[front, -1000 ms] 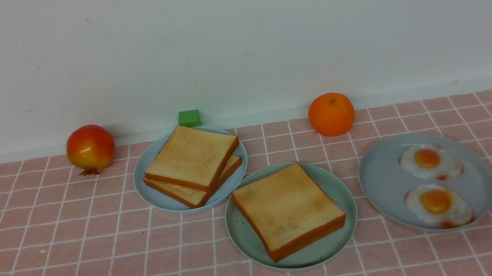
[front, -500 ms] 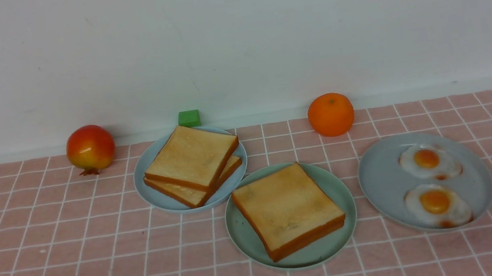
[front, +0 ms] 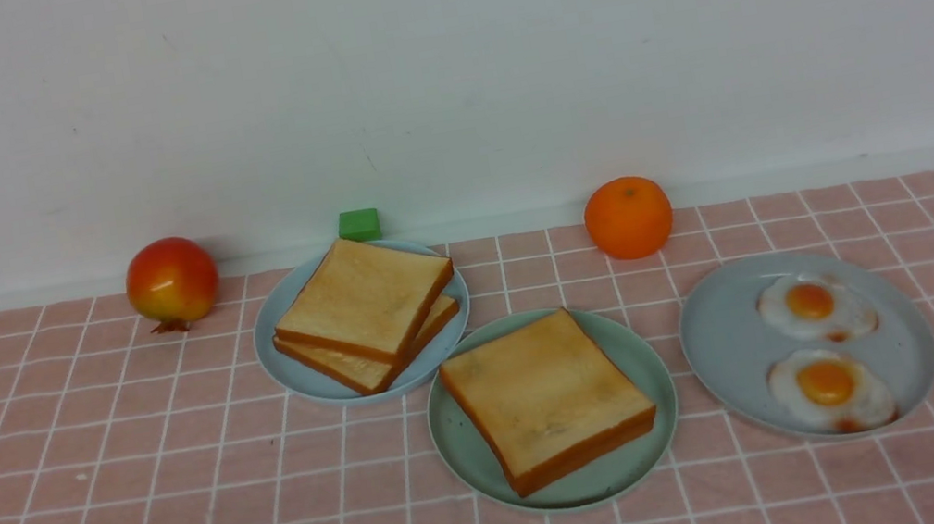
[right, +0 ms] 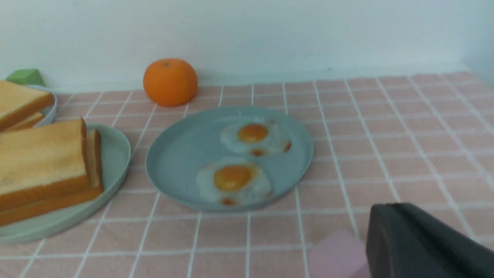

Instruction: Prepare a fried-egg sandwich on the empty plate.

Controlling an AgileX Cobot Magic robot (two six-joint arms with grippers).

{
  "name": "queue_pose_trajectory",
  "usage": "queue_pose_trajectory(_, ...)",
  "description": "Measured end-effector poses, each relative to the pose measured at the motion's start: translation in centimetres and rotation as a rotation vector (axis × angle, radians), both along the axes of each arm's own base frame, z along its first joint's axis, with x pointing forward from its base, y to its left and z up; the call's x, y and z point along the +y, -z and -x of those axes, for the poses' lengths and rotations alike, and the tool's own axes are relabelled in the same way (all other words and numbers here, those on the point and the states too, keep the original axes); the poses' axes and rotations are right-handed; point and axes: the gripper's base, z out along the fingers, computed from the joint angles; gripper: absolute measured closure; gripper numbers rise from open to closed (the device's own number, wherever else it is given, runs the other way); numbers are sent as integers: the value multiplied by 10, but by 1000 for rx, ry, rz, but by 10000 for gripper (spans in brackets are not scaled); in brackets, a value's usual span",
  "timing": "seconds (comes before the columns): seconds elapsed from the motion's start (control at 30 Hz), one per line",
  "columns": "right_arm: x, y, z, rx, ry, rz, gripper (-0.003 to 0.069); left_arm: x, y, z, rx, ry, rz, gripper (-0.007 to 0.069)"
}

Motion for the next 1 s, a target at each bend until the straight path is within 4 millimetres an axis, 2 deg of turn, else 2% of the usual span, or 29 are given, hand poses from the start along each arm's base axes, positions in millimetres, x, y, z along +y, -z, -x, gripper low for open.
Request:
queue_pose_trajectory(0.07, -1, 10, 2, 85, 12, -12, 666, 0, 0, 0, 1, 0, -1, 613)
queue_pose_trajectory(1.0, -1, 10, 3, 89, 21, -18, 658, 0, 3, 0, 17, 5, -20, 613)
